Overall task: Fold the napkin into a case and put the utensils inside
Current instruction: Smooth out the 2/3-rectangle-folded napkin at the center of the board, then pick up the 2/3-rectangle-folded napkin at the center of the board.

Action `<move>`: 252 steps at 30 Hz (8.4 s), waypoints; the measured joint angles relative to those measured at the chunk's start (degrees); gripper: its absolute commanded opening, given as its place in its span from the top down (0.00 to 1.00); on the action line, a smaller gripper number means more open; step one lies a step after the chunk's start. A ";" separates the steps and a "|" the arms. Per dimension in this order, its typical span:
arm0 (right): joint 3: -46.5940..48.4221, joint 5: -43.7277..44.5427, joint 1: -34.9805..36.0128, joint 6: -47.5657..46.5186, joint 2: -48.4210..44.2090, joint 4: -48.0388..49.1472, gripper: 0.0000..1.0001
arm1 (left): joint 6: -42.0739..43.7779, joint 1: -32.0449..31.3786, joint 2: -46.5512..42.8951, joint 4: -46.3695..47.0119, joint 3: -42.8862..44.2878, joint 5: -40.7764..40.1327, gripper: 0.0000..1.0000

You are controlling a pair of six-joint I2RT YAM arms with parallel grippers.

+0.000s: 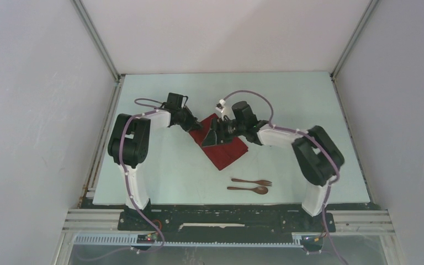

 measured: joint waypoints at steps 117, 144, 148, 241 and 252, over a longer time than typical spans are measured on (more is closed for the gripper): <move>-5.51 -15.96 -0.70 -0.31 12.20 1.81 0.30 | -16.48 8.37 5.86 53.94 -22.56 16.52 1.00; -2.71 4.13 -22.73 -7.56 4.61 -20.98 0.36 | 13.44 -0.81 -34.91 0.35 -10.03 10.38 0.34; -2.47 0.15 -22.75 -7.58 6.49 -19.76 0.48 | 14.64 -3.93 -38.77 -3.78 -16.41 9.97 0.39; -19.43 -6.16 -13.03 36.59 11.56 35.32 0.16 | 14.91 -38.29 -18.91 -29.29 -2.75 -24.15 1.00; -15.58 -2.58 -13.09 37.68 14.21 35.69 0.37 | 14.95 -38.25 -20.57 -28.70 -2.82 -23.76 1.00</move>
